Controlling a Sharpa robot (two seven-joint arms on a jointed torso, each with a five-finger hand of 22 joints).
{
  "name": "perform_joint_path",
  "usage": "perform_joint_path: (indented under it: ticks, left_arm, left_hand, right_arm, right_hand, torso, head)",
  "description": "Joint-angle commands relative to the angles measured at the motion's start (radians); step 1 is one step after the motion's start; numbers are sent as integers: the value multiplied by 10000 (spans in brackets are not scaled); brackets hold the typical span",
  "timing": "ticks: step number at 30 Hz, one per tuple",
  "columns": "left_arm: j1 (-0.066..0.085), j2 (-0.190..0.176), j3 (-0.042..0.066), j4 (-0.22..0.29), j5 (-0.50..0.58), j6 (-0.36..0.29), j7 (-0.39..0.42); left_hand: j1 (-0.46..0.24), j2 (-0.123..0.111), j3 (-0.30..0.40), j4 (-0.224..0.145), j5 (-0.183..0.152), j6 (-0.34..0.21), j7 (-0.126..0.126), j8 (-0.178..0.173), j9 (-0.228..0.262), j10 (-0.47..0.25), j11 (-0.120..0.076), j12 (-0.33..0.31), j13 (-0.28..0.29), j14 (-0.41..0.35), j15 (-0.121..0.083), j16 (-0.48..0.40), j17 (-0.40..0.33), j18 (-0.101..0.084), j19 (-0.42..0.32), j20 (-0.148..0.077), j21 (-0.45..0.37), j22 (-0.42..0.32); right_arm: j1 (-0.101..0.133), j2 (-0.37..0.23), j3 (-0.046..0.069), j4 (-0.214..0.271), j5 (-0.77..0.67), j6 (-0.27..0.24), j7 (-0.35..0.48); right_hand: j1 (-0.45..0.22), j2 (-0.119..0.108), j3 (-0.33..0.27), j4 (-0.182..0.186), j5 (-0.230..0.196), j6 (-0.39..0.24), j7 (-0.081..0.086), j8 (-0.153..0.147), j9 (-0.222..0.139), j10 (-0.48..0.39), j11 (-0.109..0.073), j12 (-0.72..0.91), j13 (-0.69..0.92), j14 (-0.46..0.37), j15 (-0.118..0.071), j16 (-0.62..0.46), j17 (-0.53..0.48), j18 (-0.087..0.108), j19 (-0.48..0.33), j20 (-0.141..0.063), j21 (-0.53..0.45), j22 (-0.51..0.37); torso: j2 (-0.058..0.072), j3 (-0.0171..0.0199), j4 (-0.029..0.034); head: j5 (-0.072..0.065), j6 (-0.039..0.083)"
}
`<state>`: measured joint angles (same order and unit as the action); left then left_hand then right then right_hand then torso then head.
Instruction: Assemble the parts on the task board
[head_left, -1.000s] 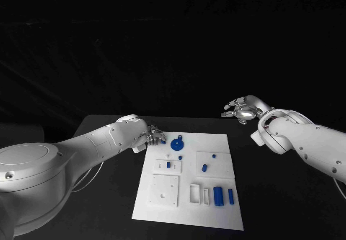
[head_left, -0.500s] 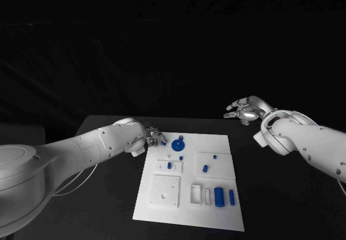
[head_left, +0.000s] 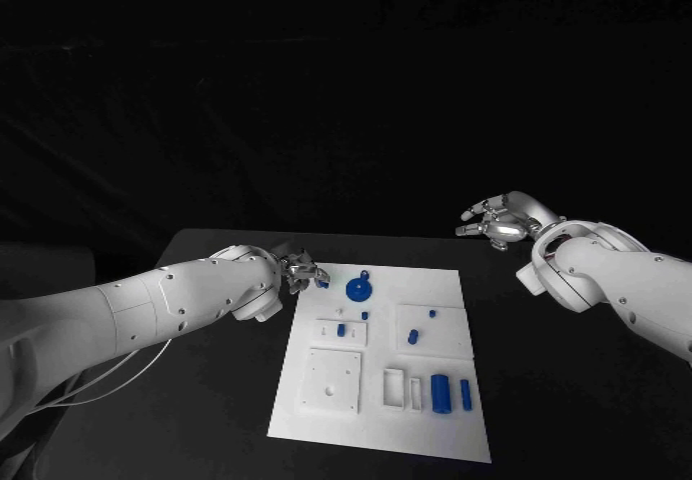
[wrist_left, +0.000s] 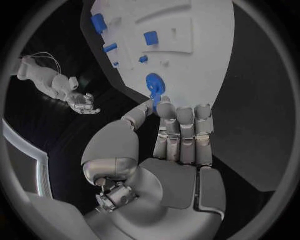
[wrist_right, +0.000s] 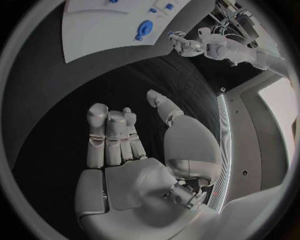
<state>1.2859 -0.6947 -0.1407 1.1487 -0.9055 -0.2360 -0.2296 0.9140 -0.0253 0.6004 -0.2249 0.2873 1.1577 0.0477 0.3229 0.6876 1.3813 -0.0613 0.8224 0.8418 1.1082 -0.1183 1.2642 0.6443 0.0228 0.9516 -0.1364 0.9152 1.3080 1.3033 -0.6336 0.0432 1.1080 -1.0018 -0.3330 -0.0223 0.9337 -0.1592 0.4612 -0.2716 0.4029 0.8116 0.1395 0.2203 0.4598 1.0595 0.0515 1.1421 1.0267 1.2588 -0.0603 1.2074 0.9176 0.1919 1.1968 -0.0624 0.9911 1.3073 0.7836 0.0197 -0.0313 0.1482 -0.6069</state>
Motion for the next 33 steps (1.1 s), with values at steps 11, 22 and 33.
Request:
perform_joint_path:
  ticks: [11,22,33]
  left_arm:
    - [-27,-765,-765,1560,-935,-1514,-225]
    - [-405,-842,-938,1897,-1302,-1904,-405]
    - [-594,-674,-984,1844,-1639,-1954,-613]
  left_hand:
    - [102,-72,100,-68,303,547,-478,519,230,447,-473,299,182,492,-657,197,69,169,146,-1074,236,212]
    - [120,-108,132,-27,425,602,-501,551,246,443,-495,412,240,527,-693,274,91,168,175,-1115,326,208]
    - [94,-123,139,28,586,660,-523,591,263,448,-516,533,291,555,-711,359,115,163,185,-1150,409,204]
  right_arm:
    - [-8,-92,1,4,50,126,87]
    - [-19,-108,1,12,54,127,88]
    - [-28,-120,1,9,54,144,89]
  right_hand:
    - [-85,61,8,1,81,-195,287,42,-14,-60,12,67,-22,87,14,-25,16,699,-9,-44,-45,100]
    - [-87,62,8,3,96,-194,286,43,-15,-62,12,69,-26,87,14,-26,16,699,-8,-43,-46,101]
    - [-92,64,8,7,112,-193,286,44,-15,-63,12,72,-32,88,13,-27,17,699,-7,-43,-49,103]
  torso:
    - [-36,8,80]
    - [-48,22,153]
    - [-45,24,123]
  head:
    - [20,-88]
    - [-1,-166]
    - [9,-240]
